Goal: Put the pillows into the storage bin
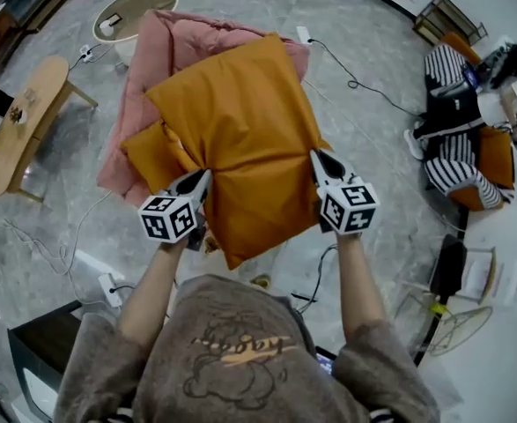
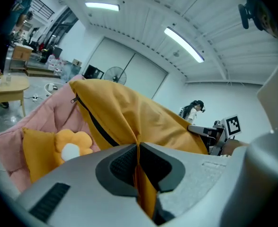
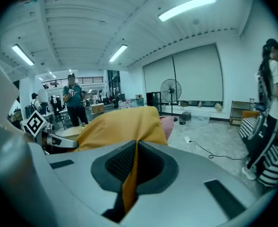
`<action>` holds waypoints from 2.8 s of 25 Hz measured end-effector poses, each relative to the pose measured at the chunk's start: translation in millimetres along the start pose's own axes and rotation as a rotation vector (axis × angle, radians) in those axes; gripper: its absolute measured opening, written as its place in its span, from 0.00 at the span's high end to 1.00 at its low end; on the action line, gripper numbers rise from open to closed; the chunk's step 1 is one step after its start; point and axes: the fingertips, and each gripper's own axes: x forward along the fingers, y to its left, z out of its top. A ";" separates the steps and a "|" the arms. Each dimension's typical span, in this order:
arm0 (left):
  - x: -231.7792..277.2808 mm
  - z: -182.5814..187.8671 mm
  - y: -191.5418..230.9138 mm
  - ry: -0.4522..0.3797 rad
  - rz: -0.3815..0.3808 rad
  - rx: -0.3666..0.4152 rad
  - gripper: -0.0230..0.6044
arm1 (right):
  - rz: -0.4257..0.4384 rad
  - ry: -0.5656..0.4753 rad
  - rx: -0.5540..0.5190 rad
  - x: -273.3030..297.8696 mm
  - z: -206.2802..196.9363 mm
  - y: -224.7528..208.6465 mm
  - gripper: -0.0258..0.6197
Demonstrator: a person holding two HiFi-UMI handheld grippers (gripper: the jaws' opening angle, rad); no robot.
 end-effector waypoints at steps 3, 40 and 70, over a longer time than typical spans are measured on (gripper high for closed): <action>14.2 -13.0 -45.7 0.022 -0.066 0.032 0.93 | -0.066 -0.024 0.017 -51.9 -9.3 -27.4 0.94; 261.3 -453.9 -283.6 0.651 -0.407 0.187 0.93 | -0.671 0.121 0.580 -356.9 -494.4 -263.5 0.94; 362.4 -655.2 -175.4 0.751 -0.255 0.233 0.66 | -0.689 0.230 0.534 -277.0 -720.6 -312.8 0.73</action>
